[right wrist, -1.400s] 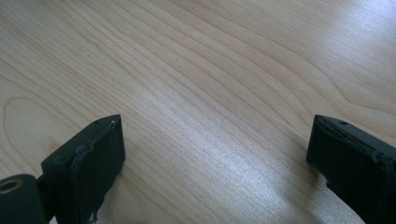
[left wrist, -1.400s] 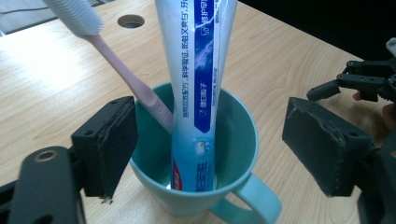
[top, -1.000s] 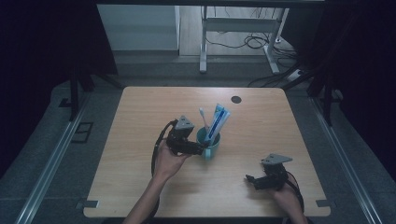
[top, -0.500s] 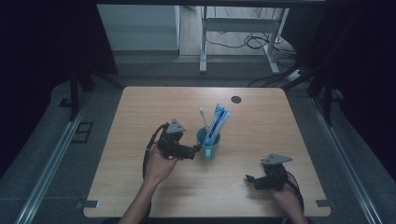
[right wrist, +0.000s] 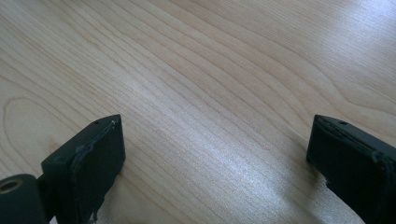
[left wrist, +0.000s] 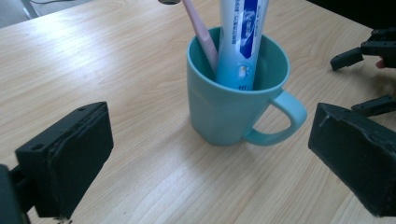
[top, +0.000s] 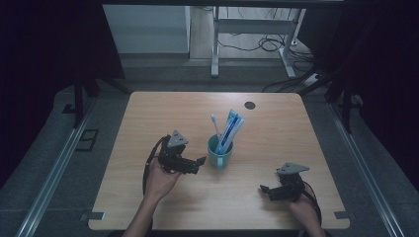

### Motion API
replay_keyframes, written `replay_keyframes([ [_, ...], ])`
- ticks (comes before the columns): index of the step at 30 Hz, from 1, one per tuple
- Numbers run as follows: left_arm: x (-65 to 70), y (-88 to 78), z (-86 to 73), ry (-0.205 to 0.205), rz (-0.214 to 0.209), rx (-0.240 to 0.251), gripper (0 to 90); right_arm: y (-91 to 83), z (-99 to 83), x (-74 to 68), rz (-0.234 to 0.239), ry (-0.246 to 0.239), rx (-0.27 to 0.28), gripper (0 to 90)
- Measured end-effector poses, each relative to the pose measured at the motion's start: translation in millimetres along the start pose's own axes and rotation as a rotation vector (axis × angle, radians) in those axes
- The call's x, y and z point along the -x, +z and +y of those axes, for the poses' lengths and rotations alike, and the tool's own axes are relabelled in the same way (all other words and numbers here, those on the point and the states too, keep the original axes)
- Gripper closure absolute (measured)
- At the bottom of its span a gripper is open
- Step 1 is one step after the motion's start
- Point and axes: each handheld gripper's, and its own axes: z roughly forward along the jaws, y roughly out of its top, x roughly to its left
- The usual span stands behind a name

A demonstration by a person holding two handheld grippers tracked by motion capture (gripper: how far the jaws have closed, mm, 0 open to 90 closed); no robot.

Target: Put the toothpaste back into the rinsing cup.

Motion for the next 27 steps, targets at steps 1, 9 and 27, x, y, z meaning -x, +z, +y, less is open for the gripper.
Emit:
replay_keyframes([
  [1,-0.2,-0.9,-1.4,0.000,0.003,-0.001,0.0,0.0,0.0,-0.1,0.000,0.001,-0.001,4.2],
  [9,-2.3,-7.7,-13.6,-0.004,0.017,-0.006,0.0,0.1,0.0,0.0,-0.001,0.000,0.000,4.2],
  [27,-7.6,-15.7,-53.3,-0.047,0.035,-0.018,0.0,0.0,0.0,0.0,-0.002,0.000,0.001,4.5],
])
